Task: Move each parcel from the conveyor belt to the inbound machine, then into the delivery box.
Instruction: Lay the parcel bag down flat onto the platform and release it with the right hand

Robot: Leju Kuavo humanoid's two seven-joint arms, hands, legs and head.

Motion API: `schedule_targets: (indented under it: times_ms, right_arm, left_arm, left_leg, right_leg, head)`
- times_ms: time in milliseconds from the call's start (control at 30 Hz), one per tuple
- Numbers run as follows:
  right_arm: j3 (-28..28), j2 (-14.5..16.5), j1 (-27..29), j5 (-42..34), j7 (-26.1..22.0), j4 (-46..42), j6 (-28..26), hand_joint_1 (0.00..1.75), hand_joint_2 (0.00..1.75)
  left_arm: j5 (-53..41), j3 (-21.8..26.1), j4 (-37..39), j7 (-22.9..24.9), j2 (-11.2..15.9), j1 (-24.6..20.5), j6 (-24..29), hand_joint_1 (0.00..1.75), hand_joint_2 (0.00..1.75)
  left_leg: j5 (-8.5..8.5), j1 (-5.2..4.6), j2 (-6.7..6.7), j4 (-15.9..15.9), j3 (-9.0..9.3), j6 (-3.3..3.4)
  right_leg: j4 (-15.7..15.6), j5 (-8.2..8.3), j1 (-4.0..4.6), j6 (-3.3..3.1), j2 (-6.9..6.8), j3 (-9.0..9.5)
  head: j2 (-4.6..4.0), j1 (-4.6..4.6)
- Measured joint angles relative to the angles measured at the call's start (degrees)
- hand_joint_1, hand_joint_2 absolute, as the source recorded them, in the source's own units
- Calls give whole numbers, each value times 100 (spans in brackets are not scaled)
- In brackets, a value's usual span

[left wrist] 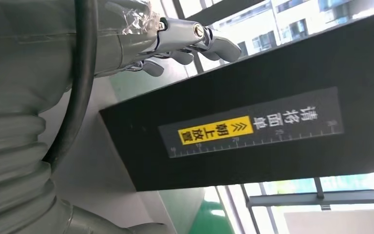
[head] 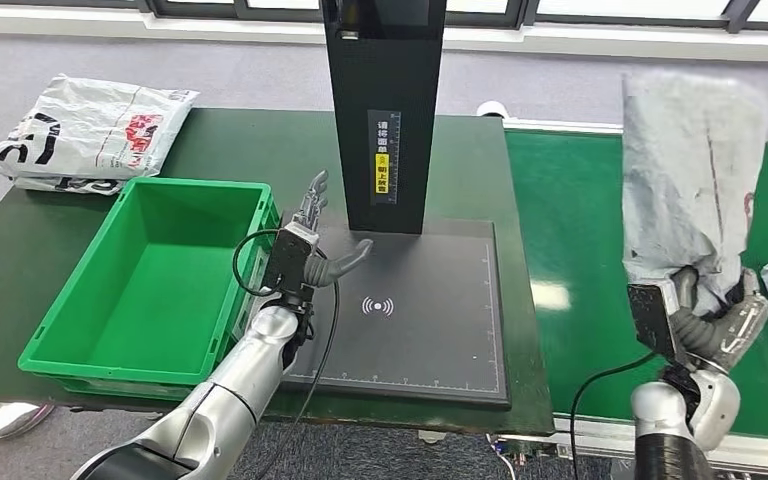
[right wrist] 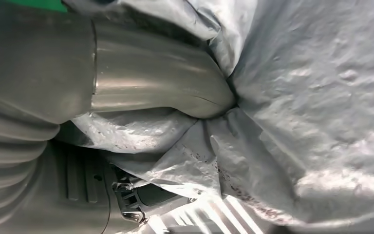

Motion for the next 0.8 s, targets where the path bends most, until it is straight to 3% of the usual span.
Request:
schedule_targets:
  times_ms: [167, 333, 433, 567, 800]
  right_arm:
    - [1062, 347, 110, 591, 677, -620, 108, 175, 175]
    - [2451, 475, 101, 582, 1395, -724, 1042, 175, 175]
    - [3056, 508, 64, 551, 1572, -644, 1215, 175, 175]
    - [3429, 512, 16, 496, 1605, -580, 1208, 175, 175]
    - [3602, 512, -27, 487, 1604, -522, 1204, 175, 175]
  left_arm:
    - [-136, 1, -132, 70, -20, 12, 34, 0, 175]
    - [-136, 1, -136, 140, -63, -25, 33, 0, 175]
    - [-113, 1, -124, 146, -64, -73, 30, 0, 175]
    - [-107, 1, -102, 146, -64, -100, 26, 0, 175]
    - [-104, 1, -94, 146, -64, -117, 26, 0, 175]
  left_leg:
    - [4, 2, 1, -1, 0, -6]
    - [8, 4, 1, -3, -3, -12]
    - [9, 4, -2, -2, -6, -14]
    - [9, 4, -3, -2, -9, -14]
    - [9, 3, -3, -2, -13, -14]
  right_leg:
    - [3, -2, 1, -4, 0, -7]
    - [5, -4, 3, -7, 0, -12]
    - [5, -4, 3, -8, -3, -14]
    - [5, -4, 2, -8, -3, -17]
    - [5, -4, 2, -8, -3, -21]
  head:
    - [0, -2]
    - [0, -2]
    - [0, -2]
    - [0, -1]
    - [0, -2]
